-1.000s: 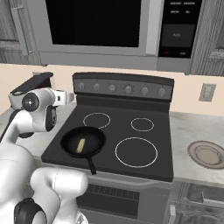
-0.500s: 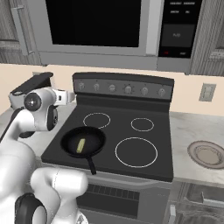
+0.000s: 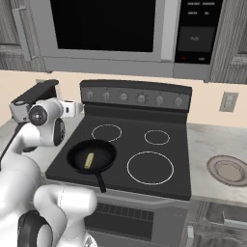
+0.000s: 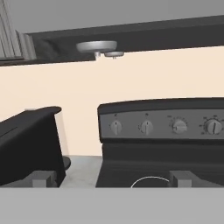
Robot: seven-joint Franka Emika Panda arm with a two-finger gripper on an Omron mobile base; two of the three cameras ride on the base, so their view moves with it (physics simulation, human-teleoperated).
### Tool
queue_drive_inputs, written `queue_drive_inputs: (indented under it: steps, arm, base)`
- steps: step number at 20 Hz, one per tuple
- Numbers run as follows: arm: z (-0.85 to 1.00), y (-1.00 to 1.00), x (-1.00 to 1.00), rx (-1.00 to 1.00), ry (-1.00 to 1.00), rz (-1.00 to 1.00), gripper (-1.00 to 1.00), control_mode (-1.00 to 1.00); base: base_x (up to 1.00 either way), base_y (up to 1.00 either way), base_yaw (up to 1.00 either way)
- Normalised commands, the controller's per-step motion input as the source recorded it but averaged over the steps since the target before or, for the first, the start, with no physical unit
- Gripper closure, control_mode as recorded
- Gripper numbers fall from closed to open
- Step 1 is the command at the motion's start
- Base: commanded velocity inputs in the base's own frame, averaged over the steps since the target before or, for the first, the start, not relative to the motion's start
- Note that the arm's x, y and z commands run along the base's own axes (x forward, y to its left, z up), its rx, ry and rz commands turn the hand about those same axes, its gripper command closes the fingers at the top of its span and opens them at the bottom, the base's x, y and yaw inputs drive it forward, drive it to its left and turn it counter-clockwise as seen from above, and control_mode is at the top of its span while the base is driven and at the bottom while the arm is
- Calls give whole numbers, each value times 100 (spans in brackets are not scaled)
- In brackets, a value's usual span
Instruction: Pick up the butter stick and place it in the pan. Then turn on the burner for the pan.
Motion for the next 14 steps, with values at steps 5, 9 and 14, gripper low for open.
queue_drive_inputs:
  steps: [5, 9, 14]
  arm:
    - [-20, 0, 7, 0, -3, 0, -100, -100]
    - [-15, 0, 6, 0, -1, 0, -100, -100]
    - [-10, 0, 3, 0, 0, 0, -100, -100]
  base:
    - [0, 0, 0]
    - [0, 0, 0]
    - [0, 0, 0]
